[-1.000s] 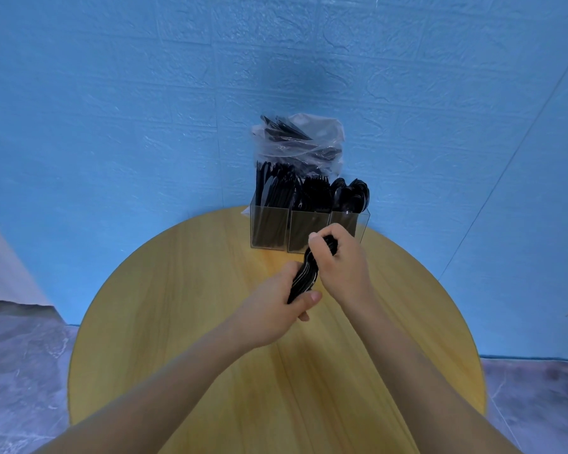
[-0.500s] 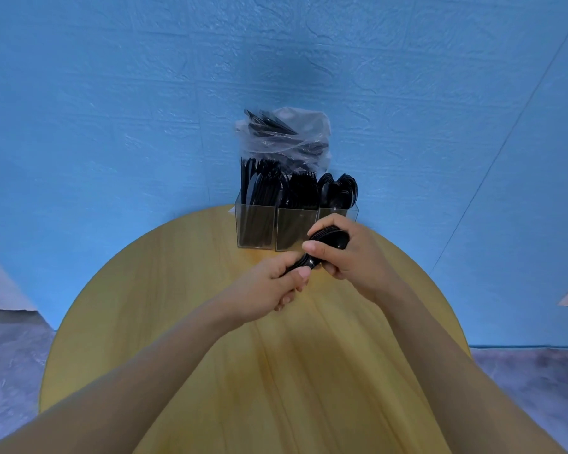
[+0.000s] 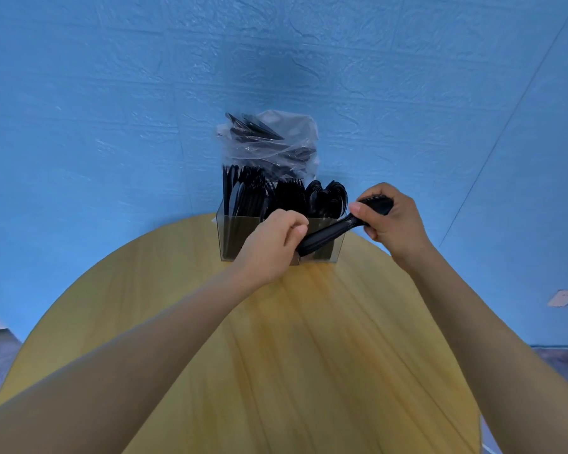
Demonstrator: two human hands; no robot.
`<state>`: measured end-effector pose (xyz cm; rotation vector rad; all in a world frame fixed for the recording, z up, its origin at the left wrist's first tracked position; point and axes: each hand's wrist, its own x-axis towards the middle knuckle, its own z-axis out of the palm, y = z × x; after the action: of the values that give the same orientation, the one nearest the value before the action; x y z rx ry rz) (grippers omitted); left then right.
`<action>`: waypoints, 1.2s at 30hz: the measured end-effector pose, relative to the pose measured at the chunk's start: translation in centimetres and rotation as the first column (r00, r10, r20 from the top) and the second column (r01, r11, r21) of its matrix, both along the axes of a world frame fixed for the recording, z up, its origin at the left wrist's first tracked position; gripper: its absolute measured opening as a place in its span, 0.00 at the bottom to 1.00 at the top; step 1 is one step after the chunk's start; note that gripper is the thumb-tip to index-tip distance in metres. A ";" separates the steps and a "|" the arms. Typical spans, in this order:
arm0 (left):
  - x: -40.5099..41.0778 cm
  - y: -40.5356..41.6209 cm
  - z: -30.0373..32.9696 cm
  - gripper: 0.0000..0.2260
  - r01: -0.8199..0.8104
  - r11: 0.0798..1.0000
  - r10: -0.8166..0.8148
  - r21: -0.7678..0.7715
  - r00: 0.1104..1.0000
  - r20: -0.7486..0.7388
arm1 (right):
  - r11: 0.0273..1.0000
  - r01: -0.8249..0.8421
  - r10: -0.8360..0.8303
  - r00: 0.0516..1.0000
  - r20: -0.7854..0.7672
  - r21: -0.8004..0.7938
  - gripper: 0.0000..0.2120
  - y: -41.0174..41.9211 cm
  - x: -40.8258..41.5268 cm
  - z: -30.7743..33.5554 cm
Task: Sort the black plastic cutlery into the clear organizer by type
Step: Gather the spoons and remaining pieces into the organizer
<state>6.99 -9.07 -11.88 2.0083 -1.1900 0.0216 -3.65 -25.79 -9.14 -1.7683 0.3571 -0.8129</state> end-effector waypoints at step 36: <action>2.8 -3.9 -2.3 0.17 -0.111 0.983 0.020 0.144 0.853 0.522 | 0.674 -0.039 -0.194 0.954 -0.227 -0.738 0.13 -3.7 7.1 1.7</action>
<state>9.74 -12.94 -14.19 2.2718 -1.4923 0.5496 3.43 -29.48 -7.46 -2.6820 0.3140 -0.8173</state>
